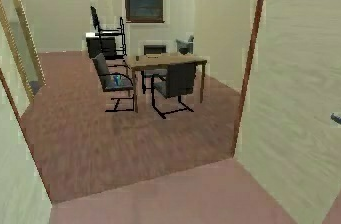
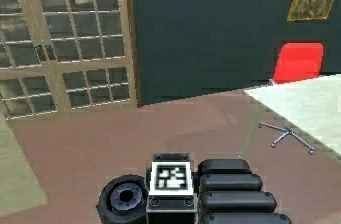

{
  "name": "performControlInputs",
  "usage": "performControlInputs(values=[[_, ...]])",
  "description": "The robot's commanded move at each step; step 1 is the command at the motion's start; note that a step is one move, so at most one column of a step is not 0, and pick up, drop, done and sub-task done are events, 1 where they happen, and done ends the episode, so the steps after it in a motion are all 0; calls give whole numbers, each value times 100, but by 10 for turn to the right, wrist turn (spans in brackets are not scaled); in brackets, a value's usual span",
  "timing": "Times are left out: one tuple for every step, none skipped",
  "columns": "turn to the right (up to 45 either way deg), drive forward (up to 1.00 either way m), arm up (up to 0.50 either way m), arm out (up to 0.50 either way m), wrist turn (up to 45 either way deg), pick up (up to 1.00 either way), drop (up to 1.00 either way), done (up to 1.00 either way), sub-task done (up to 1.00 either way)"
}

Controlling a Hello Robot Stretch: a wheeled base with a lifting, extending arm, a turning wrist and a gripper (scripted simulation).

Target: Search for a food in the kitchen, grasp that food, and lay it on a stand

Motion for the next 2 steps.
performControlInputs(values=[[-90, 0, 0, 0, 0, 0, 0, 0, 0], [0, 25, 0, 0, 0, 0, 0, 0, 0]])
